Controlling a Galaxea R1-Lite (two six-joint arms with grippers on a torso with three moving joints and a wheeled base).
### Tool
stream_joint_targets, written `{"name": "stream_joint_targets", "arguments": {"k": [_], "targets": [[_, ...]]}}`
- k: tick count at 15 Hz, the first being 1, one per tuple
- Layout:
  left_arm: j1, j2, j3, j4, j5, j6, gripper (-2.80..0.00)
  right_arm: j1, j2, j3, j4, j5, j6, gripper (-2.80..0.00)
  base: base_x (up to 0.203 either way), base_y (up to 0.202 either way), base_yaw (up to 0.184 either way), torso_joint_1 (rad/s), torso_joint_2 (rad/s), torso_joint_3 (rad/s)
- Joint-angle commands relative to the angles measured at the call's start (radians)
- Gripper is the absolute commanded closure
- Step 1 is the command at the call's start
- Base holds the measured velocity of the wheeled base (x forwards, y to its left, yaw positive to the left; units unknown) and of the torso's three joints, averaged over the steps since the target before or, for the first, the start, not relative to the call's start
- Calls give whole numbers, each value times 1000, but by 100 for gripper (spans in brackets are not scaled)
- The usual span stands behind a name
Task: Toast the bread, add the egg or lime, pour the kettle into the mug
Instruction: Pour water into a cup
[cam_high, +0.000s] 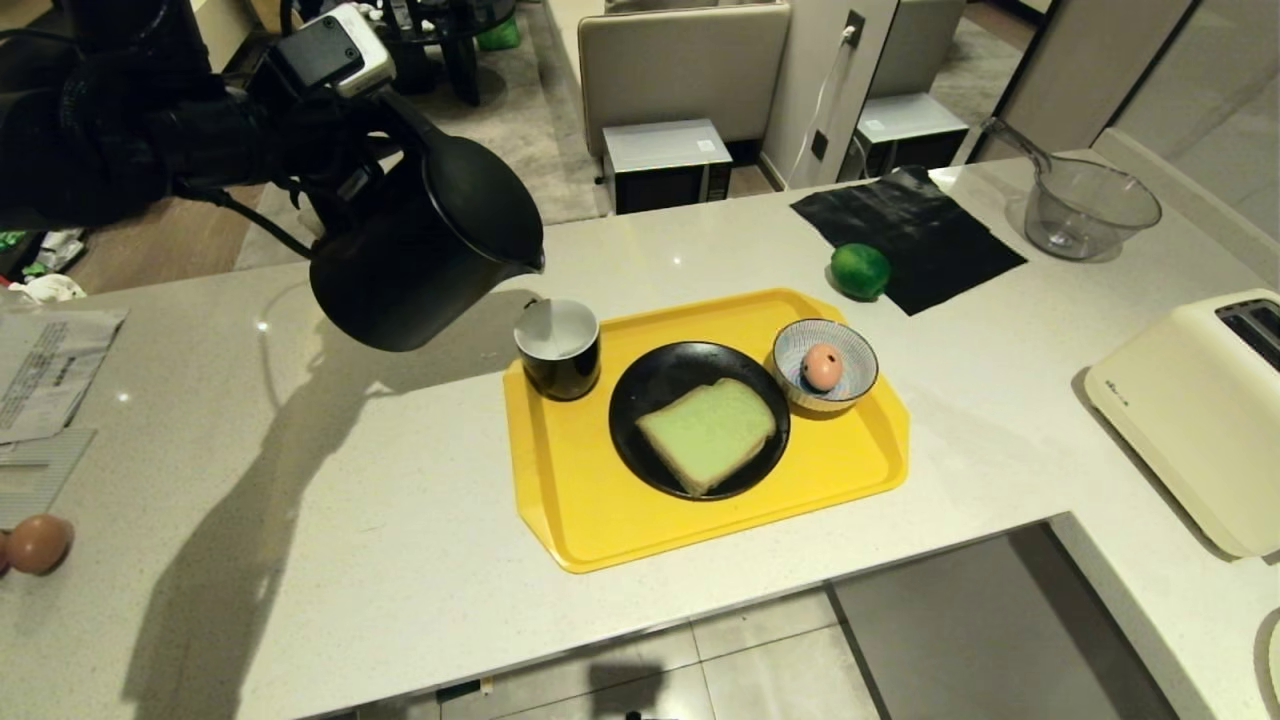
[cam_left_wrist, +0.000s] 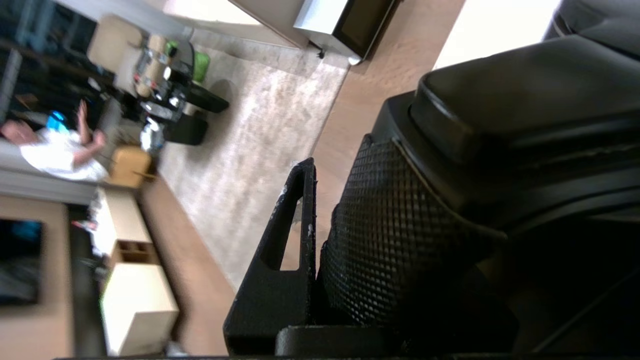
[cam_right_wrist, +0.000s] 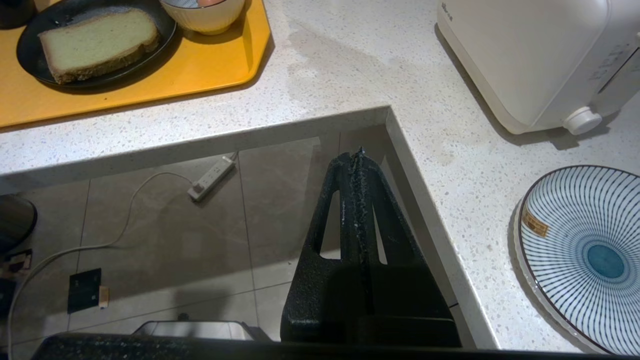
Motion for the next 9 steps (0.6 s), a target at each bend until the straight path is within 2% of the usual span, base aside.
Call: {"name": "stream_joint_targets", "arguments": {"k": [1, 9], "targets": [[1, 12, -1, 14, -1, 58, 0, 0, 2, 28, -1, 0, 0, 0, 0, 0, 0, 0, 0, 0], [-7, 26, -4, 40, 1, 205, 0, 0, 2, 28, -1, 0, 0, 0, 0, 0, 0, 0, 0, 0]]}}
